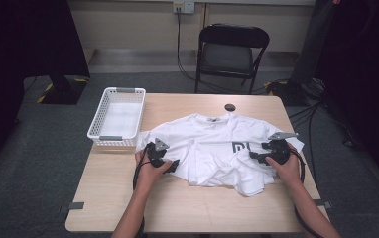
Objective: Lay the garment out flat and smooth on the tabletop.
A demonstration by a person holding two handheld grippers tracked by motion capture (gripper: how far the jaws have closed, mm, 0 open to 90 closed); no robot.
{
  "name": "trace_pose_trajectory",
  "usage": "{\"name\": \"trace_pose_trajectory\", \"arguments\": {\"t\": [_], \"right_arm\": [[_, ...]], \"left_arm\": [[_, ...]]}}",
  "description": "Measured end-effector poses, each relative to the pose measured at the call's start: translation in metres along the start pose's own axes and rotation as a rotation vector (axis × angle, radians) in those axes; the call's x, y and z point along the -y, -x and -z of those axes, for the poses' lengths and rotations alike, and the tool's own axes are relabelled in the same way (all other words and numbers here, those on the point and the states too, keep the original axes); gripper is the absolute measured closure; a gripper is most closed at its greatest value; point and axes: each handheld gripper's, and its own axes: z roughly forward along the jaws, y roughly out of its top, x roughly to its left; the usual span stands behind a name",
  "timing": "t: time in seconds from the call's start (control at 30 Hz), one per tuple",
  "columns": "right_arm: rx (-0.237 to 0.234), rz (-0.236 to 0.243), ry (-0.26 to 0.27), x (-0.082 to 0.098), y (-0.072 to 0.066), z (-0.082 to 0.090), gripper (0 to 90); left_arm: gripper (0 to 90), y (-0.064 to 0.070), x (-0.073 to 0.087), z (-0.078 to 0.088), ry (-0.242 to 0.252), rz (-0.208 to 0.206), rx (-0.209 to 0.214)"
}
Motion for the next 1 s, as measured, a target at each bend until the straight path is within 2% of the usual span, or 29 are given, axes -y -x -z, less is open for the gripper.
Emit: {"name": "trace_pose_trajectory", "arguments": {"t": [0.13,0.27,0.37,0.47,0.53,0.67,0.77,0.8,0.87,1.0], "right_arm": [[0.045,-0.021,-0.001,0.005,0.005,0.006,22.9],[0.056,-0.032,0.001,0.008,0.011,0.011,23.6],[0.063,-0.037,0.008,0.01,0.016,0.013,28.4],[0.049,-0.077,0.014,0.011,0.016,0.016,25.4],[0.081,-0.07,0.011,0.013,0.011,0.021,25.0],[0.09,-0.043,0.049,0.017,0.001,0.04,26.9],[0.088,-0.036,0.079,0.022,-0.004,0.06,33.5],[0.071,-0.031,0.084,0.025,-0.008,0.068,38.3],[0.05,-0.023,0.085,0.03,-0.016,0.079,39.4],[0.012,-0.014,0.044,0.047,-0.038,0.097,50.9]], "left_arm": [[14.1,0.001,-0.005,-0.006,-0.008,-0.009,0.009],[13.6,0.0,-0.009,-0.011,-0.008,-0.02,0.021],[12.5,-0.001,-0.012,-0.014,-0.01,-0.029,0.032],[12.3,-0.001,-0.012,-0.014,-0.011,-0.031,0.032],[12.5,0.0,-0.012,-0.014,-0.01,-0.029,0.031],[12.6,0.0,-0.012,-0.013,-0.013,-0.035,0.023],[12.7,0.0,-0.012,-0.013,-0.012,-0.035,0.025],[12.8,0.0,-0.012,-0.013,-0.012,-0.035,0.024],[12.8,0.0,-0.012,-0.013,-0.012,-0.035,0.023],[12.9,0.001,-0.011,-0.013,-0.011,-0.035,0.02]]}}
